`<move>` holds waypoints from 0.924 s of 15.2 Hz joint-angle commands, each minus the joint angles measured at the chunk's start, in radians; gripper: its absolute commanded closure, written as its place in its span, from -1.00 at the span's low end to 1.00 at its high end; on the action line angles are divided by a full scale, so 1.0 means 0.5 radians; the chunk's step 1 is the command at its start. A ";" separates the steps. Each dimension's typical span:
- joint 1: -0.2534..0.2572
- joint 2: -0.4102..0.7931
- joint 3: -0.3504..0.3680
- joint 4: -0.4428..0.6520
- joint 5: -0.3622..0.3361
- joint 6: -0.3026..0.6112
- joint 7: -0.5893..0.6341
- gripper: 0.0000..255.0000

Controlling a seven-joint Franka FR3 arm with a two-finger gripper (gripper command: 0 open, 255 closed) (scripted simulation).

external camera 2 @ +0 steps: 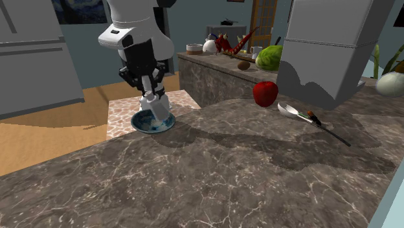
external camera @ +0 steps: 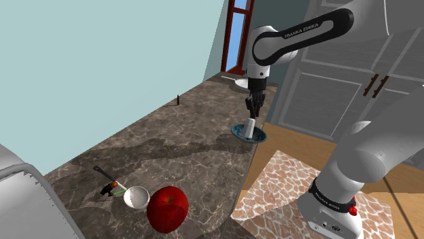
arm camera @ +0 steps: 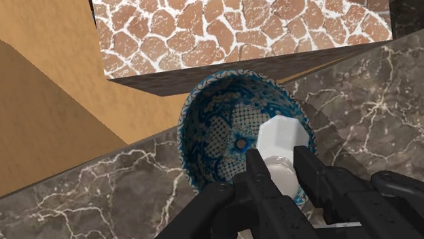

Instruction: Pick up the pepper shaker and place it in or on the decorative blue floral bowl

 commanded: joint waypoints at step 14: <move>-0.002 -0.004 -0.002 0.248 -0.003 -0.251 0.000 -1.00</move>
